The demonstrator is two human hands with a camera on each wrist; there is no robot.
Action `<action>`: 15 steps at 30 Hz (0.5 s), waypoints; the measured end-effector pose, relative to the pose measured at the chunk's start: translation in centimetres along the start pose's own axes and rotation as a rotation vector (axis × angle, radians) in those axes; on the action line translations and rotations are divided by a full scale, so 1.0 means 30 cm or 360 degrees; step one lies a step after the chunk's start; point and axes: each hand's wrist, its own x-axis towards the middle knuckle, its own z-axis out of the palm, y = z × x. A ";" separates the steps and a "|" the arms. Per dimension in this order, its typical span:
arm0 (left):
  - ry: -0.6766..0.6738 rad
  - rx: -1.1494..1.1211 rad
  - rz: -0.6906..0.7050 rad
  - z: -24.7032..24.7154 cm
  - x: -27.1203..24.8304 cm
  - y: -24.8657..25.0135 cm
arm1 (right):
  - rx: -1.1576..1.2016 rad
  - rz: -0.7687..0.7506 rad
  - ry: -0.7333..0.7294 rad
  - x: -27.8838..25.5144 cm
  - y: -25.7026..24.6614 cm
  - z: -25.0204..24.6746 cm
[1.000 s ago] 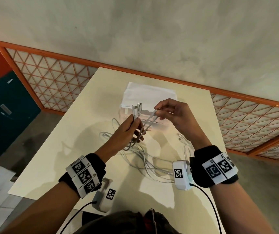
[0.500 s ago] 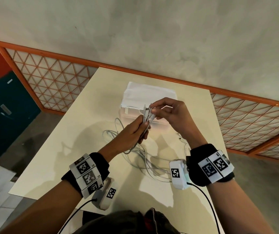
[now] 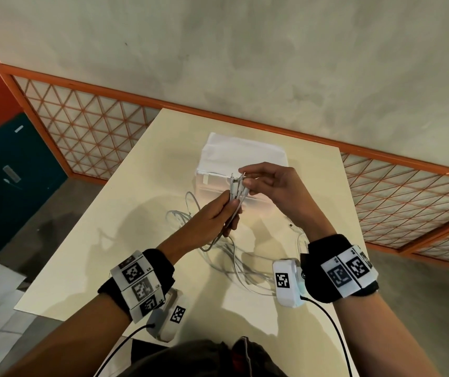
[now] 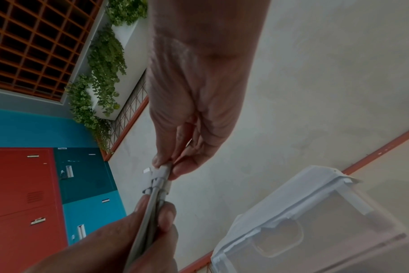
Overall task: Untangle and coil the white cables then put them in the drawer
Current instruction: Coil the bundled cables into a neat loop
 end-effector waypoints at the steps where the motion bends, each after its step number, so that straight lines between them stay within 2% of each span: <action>1: -0.0001 -0.0001 -0.0009 -0.002 0.000 0.003 | 0.0008 -0.0007 0.0011 -0.001 0.001 0.000; 9: 0.0038 0.0006 0.0027 0.008 -0.003 -0.003 | 0.0089 0.0018 -0.0014 -0.001 0.004 -0.011; 15: 0.0173 0.0130 0.0085 0.024 0.003 0.001 | 0.0121 -0.0023 0.0045 -0.006 0.004 -0.016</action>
